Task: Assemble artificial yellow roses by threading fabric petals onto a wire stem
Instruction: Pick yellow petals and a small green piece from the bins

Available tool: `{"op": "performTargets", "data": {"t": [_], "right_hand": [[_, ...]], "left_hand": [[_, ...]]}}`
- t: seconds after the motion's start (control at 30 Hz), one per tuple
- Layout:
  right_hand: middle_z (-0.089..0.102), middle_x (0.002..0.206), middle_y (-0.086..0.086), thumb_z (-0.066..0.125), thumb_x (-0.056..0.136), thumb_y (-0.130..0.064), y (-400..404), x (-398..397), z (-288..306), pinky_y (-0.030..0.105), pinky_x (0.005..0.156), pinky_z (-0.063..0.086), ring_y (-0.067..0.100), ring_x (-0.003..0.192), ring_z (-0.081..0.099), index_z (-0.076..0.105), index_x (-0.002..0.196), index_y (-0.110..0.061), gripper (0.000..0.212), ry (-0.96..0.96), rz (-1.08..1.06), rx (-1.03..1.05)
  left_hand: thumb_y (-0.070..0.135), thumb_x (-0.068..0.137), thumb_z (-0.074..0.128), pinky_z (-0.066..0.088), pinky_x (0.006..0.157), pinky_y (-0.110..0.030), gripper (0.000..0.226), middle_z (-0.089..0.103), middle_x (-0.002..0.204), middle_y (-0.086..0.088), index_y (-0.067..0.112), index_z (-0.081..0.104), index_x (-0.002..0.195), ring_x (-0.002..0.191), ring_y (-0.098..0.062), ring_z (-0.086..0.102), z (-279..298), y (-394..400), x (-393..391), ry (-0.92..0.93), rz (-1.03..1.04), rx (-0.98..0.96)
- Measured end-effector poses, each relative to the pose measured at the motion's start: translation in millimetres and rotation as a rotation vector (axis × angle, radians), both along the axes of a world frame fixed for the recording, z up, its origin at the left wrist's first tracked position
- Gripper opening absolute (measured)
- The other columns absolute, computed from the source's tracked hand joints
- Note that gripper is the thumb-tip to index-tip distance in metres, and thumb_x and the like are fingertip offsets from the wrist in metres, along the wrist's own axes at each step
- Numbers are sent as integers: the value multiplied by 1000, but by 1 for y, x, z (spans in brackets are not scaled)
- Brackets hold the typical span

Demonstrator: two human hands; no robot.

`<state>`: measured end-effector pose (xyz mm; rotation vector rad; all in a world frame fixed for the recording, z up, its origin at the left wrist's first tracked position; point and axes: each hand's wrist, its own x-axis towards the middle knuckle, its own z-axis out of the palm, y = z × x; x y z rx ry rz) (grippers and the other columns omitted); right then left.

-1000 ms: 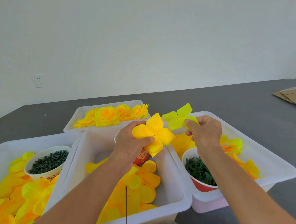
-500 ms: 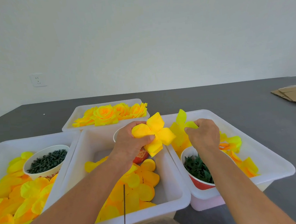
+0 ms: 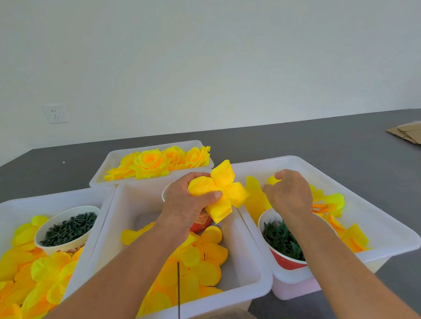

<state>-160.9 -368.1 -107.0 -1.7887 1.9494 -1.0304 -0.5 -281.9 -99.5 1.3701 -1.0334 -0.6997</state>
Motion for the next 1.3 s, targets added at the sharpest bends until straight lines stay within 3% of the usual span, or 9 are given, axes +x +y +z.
{"op": "performTargets", "data": {"t": [0.1, 0.17, 0.33, 0.57, 0.8, 0.9, 1.1, 1.2, 1.3], "right_hand": [[63, 111, 4, 58, 89, -33, 1, 3, 1, 35, 86, 38, 24, 107, 48, 62, 116, -15, 33, 17, 32, -215], [68, 86, -5, 60, 88, -33, 5, 7, 4, 27, 75, 41, 7, 82, 55, 70, 91, -19, 18, -232, 280, -326], [70, 69, -4, 75, 76, -15, 17, 13, 7, 18, 59, 50, 5, 62, 62, 71, 78, -17, 6, -553, 870, -20], [55, 59, 0, 78, 72, -13, 16, 15, -1, 20, 52, 38, 7, 54, 44, 63, 65, -10, 17, -327, 786, -222], [66, 73, 4, 69, 83, -17, 17, 17, 4, 32, 64, 49, 17, 68, 58, 69, 83, -5, 12, -475, 878, -138], [48, 56, 5, 68, 84, -14, 18, 18, 0, 22, 52, 34, 10, 55, 40, 63, 66, -2, 23, -360, 863, -246], [60, 65, 18, 70, 82, -12, 16, 21, -4, 35, 59, 43, 29, 62, 54, 69, 75, 4, 17, -198, 839, -524], [64, 68, 16, 72, 80, -15, 17, 22, -2, 35, 60, 47, 31, 64, 57, 72, 76, -4, 12, -353, 804, -362], [66, 65, 7, 78, 73, -25, 17, 21, -1, 30, 50, 49, 18, 55, 58, 69, 71, -15, 13, -554, 667, -105]], "left_hand": [[13, 71, 79, 50, 88, -53, 31, 64, 109, -6, 32, 63, 89, 104, -28, 59, 1, 0, -1, 5, 2, -4], [13, 71, 79, 51, 88, -52, 30, 65, 107, -5, 32, 64, 89, 103, -27, 59, 0, -1, 0, 3, 5, -13], [10, 70, 79, 55, 81, -43, 28, 70, 94, -1, 29, 66, 87, 95, -25, 65, -2, -2, 2, 94, -39, -66], [20, 70, 80, 36, 54, -16, 27, 50, 63, 16, 27, 55, 67, 60, -3, 47, -7, -5, 1, -411, 85, -96], [12, 78, 73, 44, 49, -19, 21, 54, 52, 11, 15, 60, 63, 50, -2, 49, -7, -4, 2, -322, -83, -125], [22, 86, 65, 33, 46, -13, 30, 43, 51, 7, 3, 59, 64, 49, -4, 41, -7, -3, 1, -330, -69, -154], [15, 88, 61, 29, 50, -22, 31, 41, 51, -4, 4, 57, 60, 53, -9, 35, -6, -3, 2, -474, 2, -246], [12, 87, 64, 47, 63, -34, 14, 65, 70, -15, 0, 71, 83, 66, -25, 57, -4, -3, -1, -534, 18, -325], [8, 82, 68, 44, 57, -36, 16, 58, 57, 0, 9, 64, 66, 57, -18, 50, -5, -5, -1, -510, 49, -318]]}}
